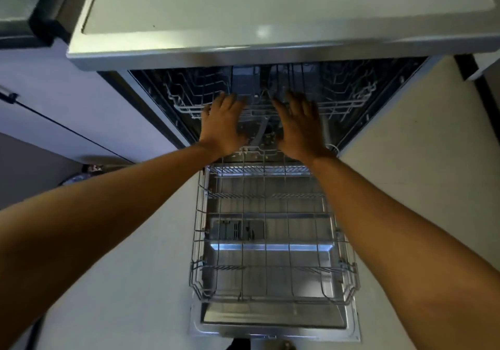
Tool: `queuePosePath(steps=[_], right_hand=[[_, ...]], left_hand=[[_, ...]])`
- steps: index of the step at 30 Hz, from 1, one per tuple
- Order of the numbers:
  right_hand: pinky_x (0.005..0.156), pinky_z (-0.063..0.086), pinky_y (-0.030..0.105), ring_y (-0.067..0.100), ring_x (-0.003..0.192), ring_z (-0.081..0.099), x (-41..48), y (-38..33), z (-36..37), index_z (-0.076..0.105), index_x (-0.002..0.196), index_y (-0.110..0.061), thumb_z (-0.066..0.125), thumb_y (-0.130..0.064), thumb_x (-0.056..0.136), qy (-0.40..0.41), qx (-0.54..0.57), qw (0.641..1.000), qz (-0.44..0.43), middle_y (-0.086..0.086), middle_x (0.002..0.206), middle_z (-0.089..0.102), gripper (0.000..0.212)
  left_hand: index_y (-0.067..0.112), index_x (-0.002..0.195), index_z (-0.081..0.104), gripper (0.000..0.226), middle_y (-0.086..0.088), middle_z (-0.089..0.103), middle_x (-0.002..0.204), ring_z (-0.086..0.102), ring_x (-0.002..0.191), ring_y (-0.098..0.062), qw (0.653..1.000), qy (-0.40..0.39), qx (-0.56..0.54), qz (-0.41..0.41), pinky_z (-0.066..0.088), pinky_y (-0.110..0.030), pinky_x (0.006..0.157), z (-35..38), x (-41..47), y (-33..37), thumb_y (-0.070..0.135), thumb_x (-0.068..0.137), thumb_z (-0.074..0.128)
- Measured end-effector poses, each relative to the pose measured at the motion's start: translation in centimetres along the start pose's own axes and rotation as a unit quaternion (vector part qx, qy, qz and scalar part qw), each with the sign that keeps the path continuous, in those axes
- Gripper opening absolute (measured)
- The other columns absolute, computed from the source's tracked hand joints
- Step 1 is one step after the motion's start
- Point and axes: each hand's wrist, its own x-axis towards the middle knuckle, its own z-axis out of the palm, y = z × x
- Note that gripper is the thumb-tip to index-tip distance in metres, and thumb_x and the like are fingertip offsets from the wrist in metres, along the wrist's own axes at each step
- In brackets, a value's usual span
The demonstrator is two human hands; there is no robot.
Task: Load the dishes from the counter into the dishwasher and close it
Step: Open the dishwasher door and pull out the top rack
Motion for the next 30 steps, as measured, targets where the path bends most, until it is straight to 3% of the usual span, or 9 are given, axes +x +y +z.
queuePosePath(steps=[2, 4, 6, 8, 12, 15, 20, 24, 30], right_hand=[[0.119, -0.003, 0.063, 0.034, 0.153, 0.001, 1.6, 0.5, 0.5, 0.011, 0.159, -0.033, 0.076, -0.034, 0.082, -0.037, -0.029, 0.999, 0.02, 0.009, 0.167, 0.007, 0.1], [0.117, -0.008, 0.066, 0.033, 0.153, 0.004, 2.8, 1.0, 1.1, 0.012, 0.158, -0.035, 0.073, -0.034, 0.083, -0.074, -0.033, 0.995, 0.053, 0.008, 0.166, 0.012, 0.096], [0.116, -0.008, 0.068, 0.034, 0.15, 0.015, 3.2, 1.1, 1.7, 0.021, 0.155, -0.033, 0.069, -0.034, 0.085, -0.086, -0.042, 0.993, 0.062, 0.009, 0.16, 0.026, 0.085], [0.116, -0.005, 0.069, 0.035, 0.143, 0.026, 3.5, 1.0, 1.9, 0.033, 0.149, -0.03, 0.059, -0.044, 0.092, -0.072, -0.061, 0.993, 0.065, 0.009, 0.15, 0.038, 0.065], [0.117, -0.002, 0.065, 0.036, 0.141, 0.032, 4.3, 0.5, 0.9, 0.045, 0.141, -0.023, 0.03, -0.063, 0.099, -0.088, -0.057, 0.99, 0.092, 0.01, 0.145, 0.046, 0.06], [0.118, 0.001, 0.064, 0.035, 0.141, 0.034, 4.2, 0.5, -0.1, 0.048, 0.141, -0.021, 0.024, -0.057, 0.103, -0.104, -0.046, 0.987, 0.11, 0.009, 0.146, 0.048, 0.058], [0.117, 0.001, 0.062, 0.034, 0.141, 0.034, 2.0, -0.4, -0.6, 0.05, 0.141, -0.023, 0.02, -0.055, 0.104, -0.14, -0.031, 0.982, 0.12, 0.007, 0.148, 0.048, 0.058], [0.116, 0.007, 0.062, 0.034, 0.14, 0.036, -1.8, -0.9, -0.7, 0.055, 0.138, -0.026, 0.02, -0.057, 0.103, -0.15, -0.039, 0.982, 0.112, 0.004, 0.149, 0.048, 0.058], [0.115, 0.017, 0.058, 0.032, 0.141, 0.035, -8.2, -2.4, -0.9, 0.051, 0.14, -0.027, 0.019, -0.058, 0.103, -0.197, -0.03, 0.973, 0.114, 0.002, 0.152, 0.044, 0.058]], left_hand=[[0.029, 0.155, 0.018, 0.076, -0.006, 0.019, 0.163, 0.012, 0.15, -0.031, 0.996, -0.056, 0.064, -0.013, 0.006, -0.062, 0.118, 0.5, 2.1, -0.9, 0.051, 0.091, 0.053], [0.031, 0.155, 0.019, 0.065, -0.007, 0.026, 0.16, 0.021, 0.148, -0.031, 0.991, -0.099, 0.088, -0.017, 0.002, -0.062, 0.117, 1.0, 3.8, -1.7, 0.057, 0.098, 0.035], [0.027, 0.143, 0.038, 0.048, -0.012, 0.05, 0.143, 0.045, 0.134, -0.032, 0.988, -0.117, 0.103, -0.008, 0.015, -0.064, 0.115, 1.0, 4.6, -1.8, 0.048, 0.102, 0.026], [0.02, 0.129, 0.05, 0.04, -0.016, 0.064, 0.111, 0.061, 0.103, -0.03, 0.982, -0.152, 0.109, -0.021, 0.036, -0.061, 0.104, 0.4, 5.4, -1.3, 0.036, 0.105, 0.022], [0.02, 0.095, 0.062, 0.065, -0.004, 0.057, 0.065, 0.053, 0.063, -0.016, 0.982, -0.157, 0.08, -0.074, 0.043, -0.053, 0.096, 0.5, 6.2, -1.0, 0.054, 0.102, 0.008], [0.021, 0.101, 0.067, 0.074, -0.004, 0.058, 0.064, 0.058, 0.062, -0.017, 0.981, -0.165, 0.073, -0.067, 0.05, -0.049, 0.088, 0.8, 5.8, -1.0, 0.061, 0.1, 0.005], [0.017, 0.081, 0.067, 0.08, -0.006, 0.068, 0.073, 0.064, 0.065, -0.019, 0.981, -0.167, 0.048, -0.086, 0.053, -0.038, 0.083, 1.0, 3.3, -0.5, 0.067, 0.097, 0.007], [0.019, 0.066, 0.058, 0.08, -0.003, 0.057, 0.06, 0.064, 0.067, -0.02, 0.981, -0.166, 0.07, -0.07, 0.05, -0.042, 0.09, 1.4, -0.8, 0.5, 0.07, 0.095, 0.003], [0.021, 0.097, 0.069, 0.074, -0.012, 0.071, 0.097, 0.066, 0.096, -0.028, 0.984, -0.145, 0.065, -0.085, 0.046, -0.046, 0.098, 2.8, -7.5, 1.9, 0.067, 0.097, 0.01]])
